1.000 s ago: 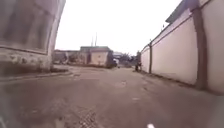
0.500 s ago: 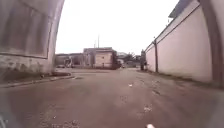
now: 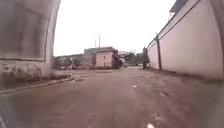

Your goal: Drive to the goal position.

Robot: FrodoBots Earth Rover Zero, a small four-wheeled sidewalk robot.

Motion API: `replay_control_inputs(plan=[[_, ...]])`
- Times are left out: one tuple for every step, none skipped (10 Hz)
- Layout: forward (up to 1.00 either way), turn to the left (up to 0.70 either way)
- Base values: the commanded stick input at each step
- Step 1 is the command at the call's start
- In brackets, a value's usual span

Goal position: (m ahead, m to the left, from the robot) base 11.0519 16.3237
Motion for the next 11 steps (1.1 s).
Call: replay_control_inputs(plan=[[0.7,0.0],[0.7,0.0],[0.7,0.0],[0.7,0.0],[0.7,0.0],[0.7,0.0],[0.7,0.0],[0.7,0.0],[0.7,0.0],[0.7,0.0],[0.7,0.0]])
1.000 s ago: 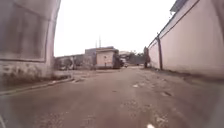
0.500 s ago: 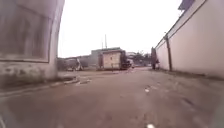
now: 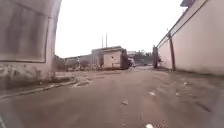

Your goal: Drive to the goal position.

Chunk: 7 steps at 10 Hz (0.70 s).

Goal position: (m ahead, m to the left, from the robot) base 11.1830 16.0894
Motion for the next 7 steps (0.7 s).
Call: replay_control_inputs(plan=[[0.7,0.0],[0.7,0.0],[0.7,0.0],[0.7,0.0],[0.7,0.0],[0.7,0.0],[0.7,0.0]])
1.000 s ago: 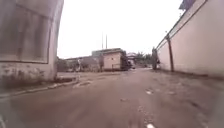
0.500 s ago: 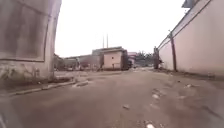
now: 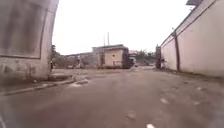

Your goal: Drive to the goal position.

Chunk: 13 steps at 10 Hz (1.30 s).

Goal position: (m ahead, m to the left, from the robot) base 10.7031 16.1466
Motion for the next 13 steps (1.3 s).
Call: replay_control_inputs(plan=[[0.7,0.0],[0.7,0.0],[0.7,0.0],[0.7,0.0],[0.7,0.0],[0.7,0.0],[0.7,0.0],[0.7,0.0],[0.7,0.0],[0.7,0.0],[0.7,0.0],[0.7,0.0],[0.7,0.0]])
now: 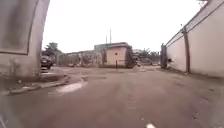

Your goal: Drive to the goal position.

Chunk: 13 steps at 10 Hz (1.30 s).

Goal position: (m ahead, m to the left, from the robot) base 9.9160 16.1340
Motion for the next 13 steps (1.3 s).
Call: replay_control_inputs(plan=[[0.7,0.0],[0.7,0.0],[0.7,0.0],[0.7,0.13],[0.7,0.34],[0.7,0.12],[0.7,0.0],[0.7,0.0],[0.7,0.0],[0.7,0.0],[0.7,0.0],[0.7,0.0],[0.7,0.0]])
